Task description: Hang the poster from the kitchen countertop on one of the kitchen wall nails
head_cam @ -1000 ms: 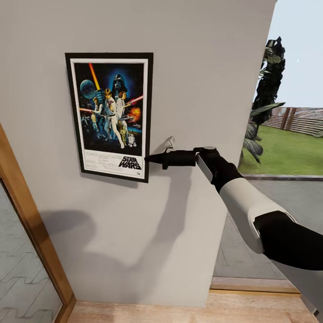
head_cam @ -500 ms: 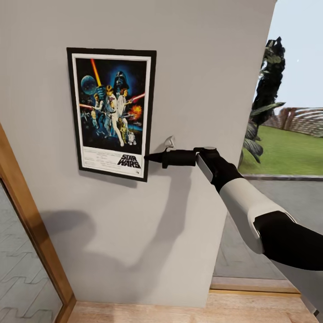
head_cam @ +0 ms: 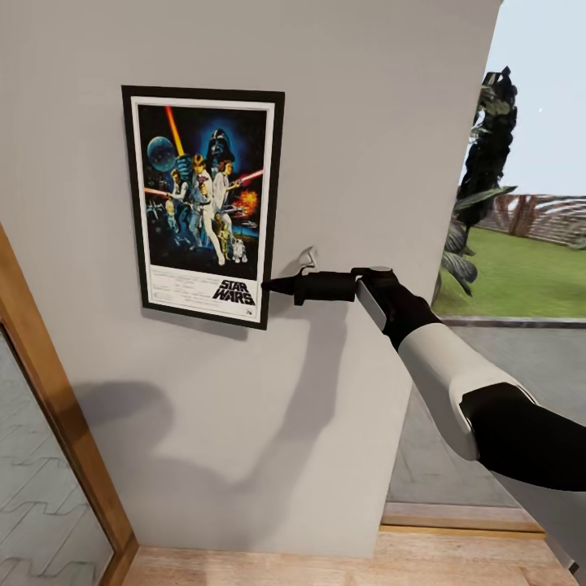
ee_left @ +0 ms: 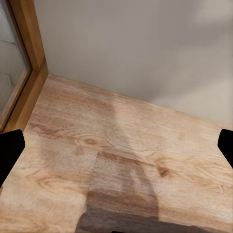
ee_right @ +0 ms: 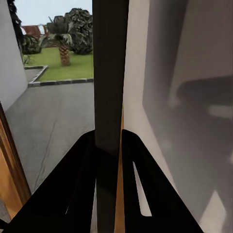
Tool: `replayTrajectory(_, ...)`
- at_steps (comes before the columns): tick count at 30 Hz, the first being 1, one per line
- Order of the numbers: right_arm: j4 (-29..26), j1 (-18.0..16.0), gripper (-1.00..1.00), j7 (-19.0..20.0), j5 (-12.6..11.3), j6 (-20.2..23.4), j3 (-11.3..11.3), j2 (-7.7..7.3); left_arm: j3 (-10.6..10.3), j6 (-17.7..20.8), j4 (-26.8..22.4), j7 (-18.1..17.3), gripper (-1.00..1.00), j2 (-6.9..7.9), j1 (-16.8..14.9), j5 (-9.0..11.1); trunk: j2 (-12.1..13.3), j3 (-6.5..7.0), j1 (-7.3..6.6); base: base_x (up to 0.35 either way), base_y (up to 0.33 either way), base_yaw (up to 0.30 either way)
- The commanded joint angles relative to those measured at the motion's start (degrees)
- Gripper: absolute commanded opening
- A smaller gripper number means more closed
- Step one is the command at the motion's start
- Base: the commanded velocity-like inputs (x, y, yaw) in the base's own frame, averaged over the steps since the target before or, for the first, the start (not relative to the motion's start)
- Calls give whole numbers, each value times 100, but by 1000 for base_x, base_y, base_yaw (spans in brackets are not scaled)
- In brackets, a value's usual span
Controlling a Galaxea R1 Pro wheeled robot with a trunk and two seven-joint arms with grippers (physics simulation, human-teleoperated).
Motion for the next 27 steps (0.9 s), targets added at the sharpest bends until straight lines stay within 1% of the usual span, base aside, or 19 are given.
replayTrajectory(1,3,-3,-100,-1,-62,65,22,-3,3,9,0,-29,100,0,3,41,-3,-1,2,0,0,0)
replayTrajectory(27,1,-1,-100,-8,-62,57,22,-3,3,15,0,-37,100,0,3,40,-3,-1,2,0,0,0)
